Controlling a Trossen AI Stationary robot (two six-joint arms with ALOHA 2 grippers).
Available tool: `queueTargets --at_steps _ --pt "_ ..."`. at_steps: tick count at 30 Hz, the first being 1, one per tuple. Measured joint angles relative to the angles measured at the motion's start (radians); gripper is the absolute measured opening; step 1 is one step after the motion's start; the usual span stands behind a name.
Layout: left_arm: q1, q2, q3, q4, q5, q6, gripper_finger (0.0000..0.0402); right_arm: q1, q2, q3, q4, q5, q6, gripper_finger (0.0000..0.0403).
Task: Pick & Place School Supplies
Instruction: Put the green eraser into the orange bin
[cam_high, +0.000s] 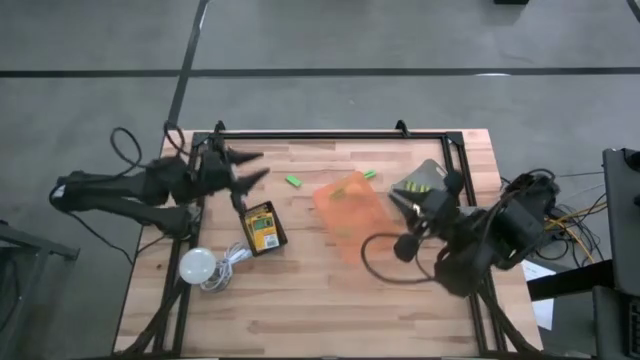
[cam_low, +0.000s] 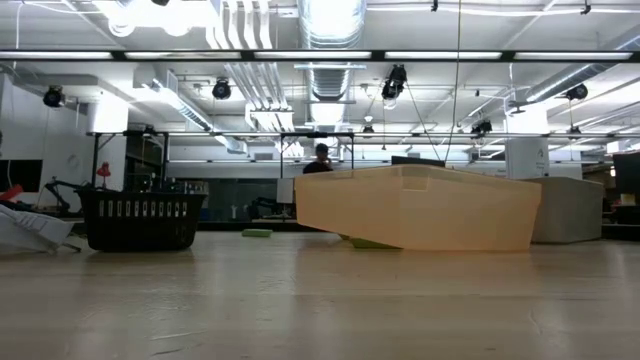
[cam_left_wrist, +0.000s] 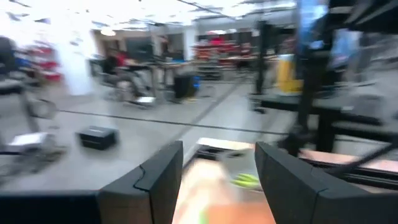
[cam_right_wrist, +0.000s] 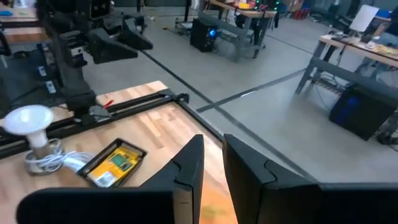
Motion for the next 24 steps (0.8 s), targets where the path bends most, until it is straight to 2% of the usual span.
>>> queueTargets --at_steps 3,7,10,13,18,24 --pt "0.117 0.014 0.069 -0.079 0.045 0.050 0.0206 -0.017 -0.028 0.000 0.000 0.003 -0.026 0.0057" --pt "0.288 0.049 0.140 -0.222 0.222 0.109 0.0206 -0.044 -0.058 0.000 0.000 0.007 -0.031 0.0057" --pt "0.406 0.091 0.165 -0.284 0.361 0.160 0.0206 -0.067 -0.075 0.000 0.000 0.055 -0.035 0.0057" --pt "0.497 0.137 0.168 -0.310 0.423 0.240 0.0206 -0.095 -0.081 0.000 0.000 0.081 -0.067 0.0057" --pt "0.579 0.208 0.168 -0.350 0.434 0.387 0.0206 -0.150 -0.085 0.000 0.000 0.081 -0.103 0.0057" --pt "0.594 0.320 0.168 -0.411 0.523 0.410 0.0206 -0.208 -0.088 0.000 0.000 0.073 -0.175 0.0057"
